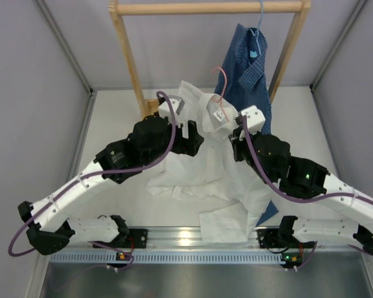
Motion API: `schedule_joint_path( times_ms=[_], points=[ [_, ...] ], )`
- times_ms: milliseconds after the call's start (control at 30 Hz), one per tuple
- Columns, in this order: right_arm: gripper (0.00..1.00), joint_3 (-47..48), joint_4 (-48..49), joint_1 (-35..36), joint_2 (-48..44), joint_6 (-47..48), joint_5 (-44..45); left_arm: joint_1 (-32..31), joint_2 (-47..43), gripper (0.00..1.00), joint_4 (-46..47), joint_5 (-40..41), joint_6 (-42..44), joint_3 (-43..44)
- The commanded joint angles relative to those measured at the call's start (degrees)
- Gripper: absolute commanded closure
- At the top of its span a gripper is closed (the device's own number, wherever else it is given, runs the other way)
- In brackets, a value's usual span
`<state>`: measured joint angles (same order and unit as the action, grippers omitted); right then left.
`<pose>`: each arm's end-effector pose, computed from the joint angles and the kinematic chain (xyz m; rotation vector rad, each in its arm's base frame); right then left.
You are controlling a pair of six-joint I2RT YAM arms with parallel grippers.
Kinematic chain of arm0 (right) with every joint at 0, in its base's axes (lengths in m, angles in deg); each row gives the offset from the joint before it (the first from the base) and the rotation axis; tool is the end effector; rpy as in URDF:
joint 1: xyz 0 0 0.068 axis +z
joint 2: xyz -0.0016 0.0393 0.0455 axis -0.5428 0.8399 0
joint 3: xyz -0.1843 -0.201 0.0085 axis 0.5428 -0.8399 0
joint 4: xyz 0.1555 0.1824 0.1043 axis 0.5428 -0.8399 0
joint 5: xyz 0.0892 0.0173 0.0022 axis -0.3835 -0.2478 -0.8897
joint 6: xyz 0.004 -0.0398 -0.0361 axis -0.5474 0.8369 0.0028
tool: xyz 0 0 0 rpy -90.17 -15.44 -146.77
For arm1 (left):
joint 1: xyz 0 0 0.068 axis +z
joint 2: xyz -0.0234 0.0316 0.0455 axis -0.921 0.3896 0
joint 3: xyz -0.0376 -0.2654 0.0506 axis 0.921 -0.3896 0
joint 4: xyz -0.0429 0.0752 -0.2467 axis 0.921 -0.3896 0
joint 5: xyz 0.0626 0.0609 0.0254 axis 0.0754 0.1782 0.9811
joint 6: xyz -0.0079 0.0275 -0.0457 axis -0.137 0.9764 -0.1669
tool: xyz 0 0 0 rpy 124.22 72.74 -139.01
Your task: Place the shirt on the hanger
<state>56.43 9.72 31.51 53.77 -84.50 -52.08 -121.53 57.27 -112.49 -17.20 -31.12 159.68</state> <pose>0.1035 0.1658 0.4201 -0.4435 1.7276 0.2893 0.1539 -0.2015 0.4237 0.3961 1.9503 -0.6636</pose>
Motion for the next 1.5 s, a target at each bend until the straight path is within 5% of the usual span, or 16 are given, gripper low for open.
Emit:
schedule_joint_path(
  times_ms=[0, 33, 367, 533, 633, 800, 933, 1200, 1467],
  points=[
    [1.00, 0.1, 7.1, 0.7, -0.9, 0.6, 2.9, 0.0, -5.6, 0.08, -3.2, 11.3, 0.5, 3.2],
    [1.00, 0.3, 7.1, 0.8, -0.9, 0.6, 2.8, 0.1, -6.3, 0.02, -4.0, 12.8, 1.1, 3.4],
    [1.00, 11.4, 1.1, 0.7, 3.6, -1.5, 1.5, 0.0, -18.0, 0.02, -13.4, 23.0, 0.4, -3.9],
    [1.00, 24.2, -6.6, 0.6, 10.7, -3.1, 4.5, 0.1, -22.8, 0.02, -17.9, 16.9, 4.7, -8.6],
    [1.00, 31.8, -10.3, 0.3, 16.5, -3.2, 7.0, 0.0, -26.4, 0.02, -17.8, 17.3, 5.3, -12.8],
    [1.00, 46.5, -10.6, 0.1, 23.6, 1.2, 8.6, 0.1, -36.3, 0.02, -6.9, 31.9, 4.5, -24.0],
    [1.00, 53.6, -9.0, 0.1, 25.2, 5.2, 8.4, 1.1, -40.4, 0.02, -4.0, 32.5, 5.8, -27.1],
    [1.00, 52.2, -4.6, 0.1, 20.2, 11.2, 10.9, 1.5, -42.1, 0.02, -4.0, 33.3, 7.0, -29.1],
    [1.00, 39.2, -1.4, 0.2, 14.7, 7.5, 8.7, 4.7, -42.3, 0.02, -4.1, 30.2, 6.5, -29.7]
  ],
)
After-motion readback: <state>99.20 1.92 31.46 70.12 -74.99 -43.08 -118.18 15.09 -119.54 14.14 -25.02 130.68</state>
